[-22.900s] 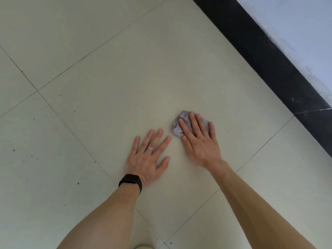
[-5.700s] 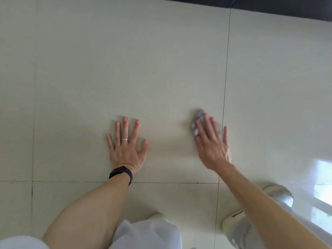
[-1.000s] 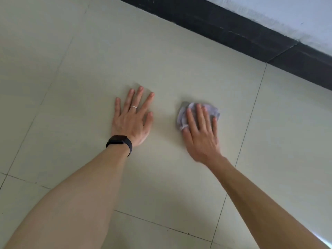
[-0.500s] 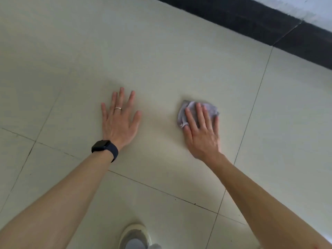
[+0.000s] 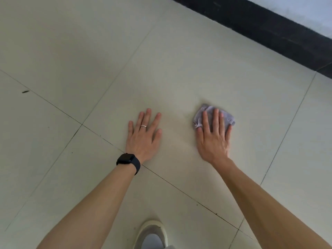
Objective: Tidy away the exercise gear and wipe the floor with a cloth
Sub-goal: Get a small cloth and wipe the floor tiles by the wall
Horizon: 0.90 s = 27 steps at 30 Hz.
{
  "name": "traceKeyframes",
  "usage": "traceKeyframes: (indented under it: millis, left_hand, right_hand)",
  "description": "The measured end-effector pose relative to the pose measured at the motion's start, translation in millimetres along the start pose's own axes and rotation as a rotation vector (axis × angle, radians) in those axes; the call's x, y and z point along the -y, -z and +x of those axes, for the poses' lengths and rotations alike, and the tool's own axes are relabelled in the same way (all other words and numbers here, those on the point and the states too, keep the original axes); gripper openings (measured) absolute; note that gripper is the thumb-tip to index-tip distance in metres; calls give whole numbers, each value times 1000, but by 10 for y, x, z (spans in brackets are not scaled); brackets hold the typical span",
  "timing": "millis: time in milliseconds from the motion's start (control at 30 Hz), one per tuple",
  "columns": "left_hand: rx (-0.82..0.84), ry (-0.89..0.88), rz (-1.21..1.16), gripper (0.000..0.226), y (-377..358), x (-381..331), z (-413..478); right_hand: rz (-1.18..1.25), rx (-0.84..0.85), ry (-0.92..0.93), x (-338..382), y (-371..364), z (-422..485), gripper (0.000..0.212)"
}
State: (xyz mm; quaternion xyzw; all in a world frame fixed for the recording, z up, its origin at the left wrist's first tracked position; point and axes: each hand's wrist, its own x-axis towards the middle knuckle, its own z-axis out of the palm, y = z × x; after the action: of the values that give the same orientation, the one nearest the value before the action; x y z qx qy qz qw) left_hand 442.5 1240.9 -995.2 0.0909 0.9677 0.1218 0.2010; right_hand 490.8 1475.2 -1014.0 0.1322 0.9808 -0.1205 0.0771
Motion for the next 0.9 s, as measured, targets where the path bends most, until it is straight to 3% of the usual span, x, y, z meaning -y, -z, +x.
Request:
traceKeyframes:
  millis: [67,100,200,267,333,433,500,567,667,733,800,900]
  left_hand:
    - [-39,-13,2,56,26,38,30]
    - [-60,0,11,57,37,70,54]
    - [-78,44,39,61,73,193,173]
    - [-84,34,65,62,74,278,262]
    - [-94,16,85,61,56,332,314]
    - [-119,19,80,62,8,340,308]
    - [-151,-1,115,62,4,336,331]
    - [-167,-26,150,64,73,347,420]
    - [-151,-62,159,64,193,314,672]
    - [-192,-63,139,62,278,247,892]
    - [-221,-43,114,60,405,171,1168]
    - [-184,-4,107,59,510,141,1516]
  right_hand:
    - [-24,-43,-2,195,-59,-142,60]
    - [-39,-33,121,309,-125,-370,60]
    - [-95,112,754,439,-267,-1063,58]
    - [-109,145,933,311,-234,-844,55]
    - [-119,68,769,230,-161,-343,54]
    - [-50,27,220,177,-1,356,57]
    - [1,7,47,319,-12,355,58]
    - [-49,37,230,500,-74,-7,59]
    - [-108,155,752,493,-120,-475,57]
    - [-135,150,862,349,-63,-195,54]
    - [-159,72,671,235,12,319,54]
    - [-104,67,156,111,197,1118,59]
